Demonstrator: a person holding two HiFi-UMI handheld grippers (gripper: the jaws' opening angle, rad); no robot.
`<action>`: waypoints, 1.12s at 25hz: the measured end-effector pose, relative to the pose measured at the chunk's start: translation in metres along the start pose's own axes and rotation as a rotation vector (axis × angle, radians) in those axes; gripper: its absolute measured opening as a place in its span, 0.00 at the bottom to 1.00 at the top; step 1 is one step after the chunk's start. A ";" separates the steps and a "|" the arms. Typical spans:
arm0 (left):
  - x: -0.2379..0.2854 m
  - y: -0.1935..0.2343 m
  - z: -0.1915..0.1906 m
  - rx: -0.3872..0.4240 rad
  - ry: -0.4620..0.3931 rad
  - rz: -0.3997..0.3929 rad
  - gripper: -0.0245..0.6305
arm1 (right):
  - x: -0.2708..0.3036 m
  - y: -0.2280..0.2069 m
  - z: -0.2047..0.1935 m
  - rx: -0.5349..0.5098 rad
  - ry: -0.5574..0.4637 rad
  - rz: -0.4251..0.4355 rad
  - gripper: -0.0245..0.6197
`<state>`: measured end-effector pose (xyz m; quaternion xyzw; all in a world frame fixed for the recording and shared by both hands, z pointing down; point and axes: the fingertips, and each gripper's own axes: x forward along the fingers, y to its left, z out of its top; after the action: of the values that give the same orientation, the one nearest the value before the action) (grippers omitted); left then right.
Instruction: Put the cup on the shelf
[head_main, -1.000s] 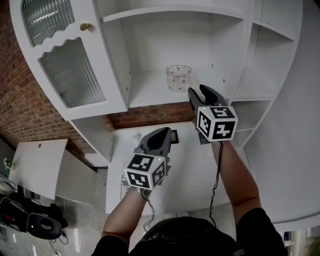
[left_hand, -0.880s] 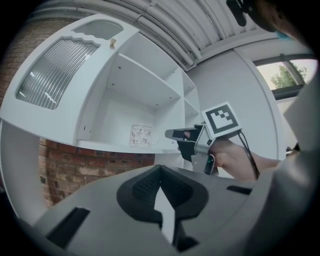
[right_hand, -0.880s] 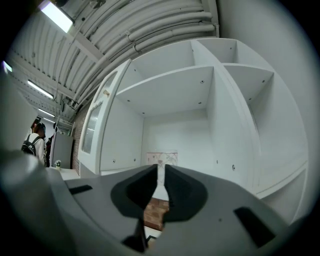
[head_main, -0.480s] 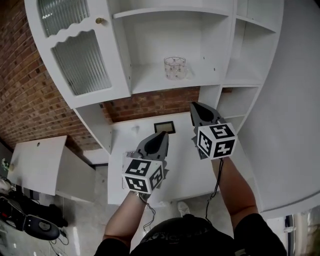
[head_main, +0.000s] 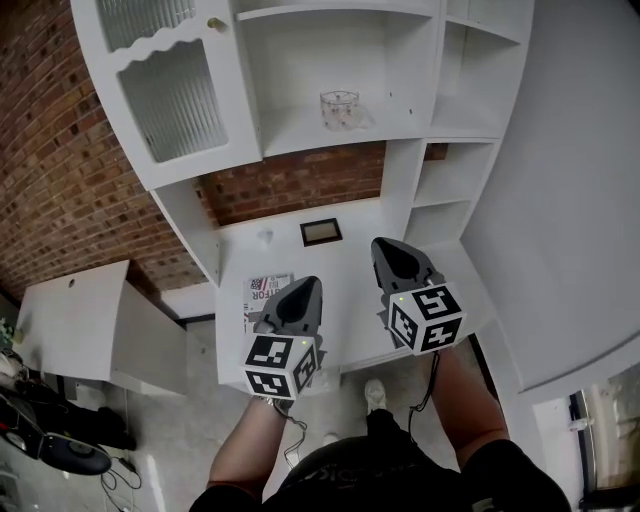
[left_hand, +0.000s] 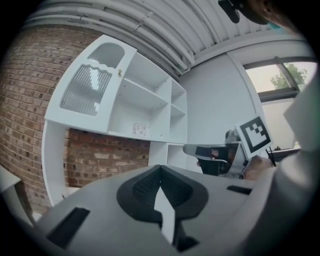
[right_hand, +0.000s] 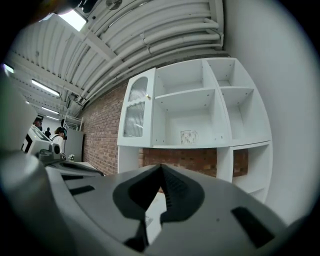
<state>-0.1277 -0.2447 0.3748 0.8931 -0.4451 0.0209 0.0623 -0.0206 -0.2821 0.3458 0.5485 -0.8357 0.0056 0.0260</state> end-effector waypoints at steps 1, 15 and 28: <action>-0.006 -0.002 -0.003 0.001 0.003 0.002 0.04 | -0.006 0.005 -0.003 0.007 0.002 0.001 0.04; -0.029 -0.028 -0.011 0.000 0.005 0.039 0.04 | -0.048 0.018 -0.015 0.052 0.000 0.054 0.04; 0.003 -0.081 -0.014 -0.029 0.010 0.110 0.04 | -0.071 -0.026 -0.023 0.061 0.010 0.154 0.04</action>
<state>-0.0607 -0.1972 0.3817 0.8662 -0.4933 0.0224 0.0762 0.0326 -0.2264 0.3643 0.4832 -0.8747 0.0361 0.0129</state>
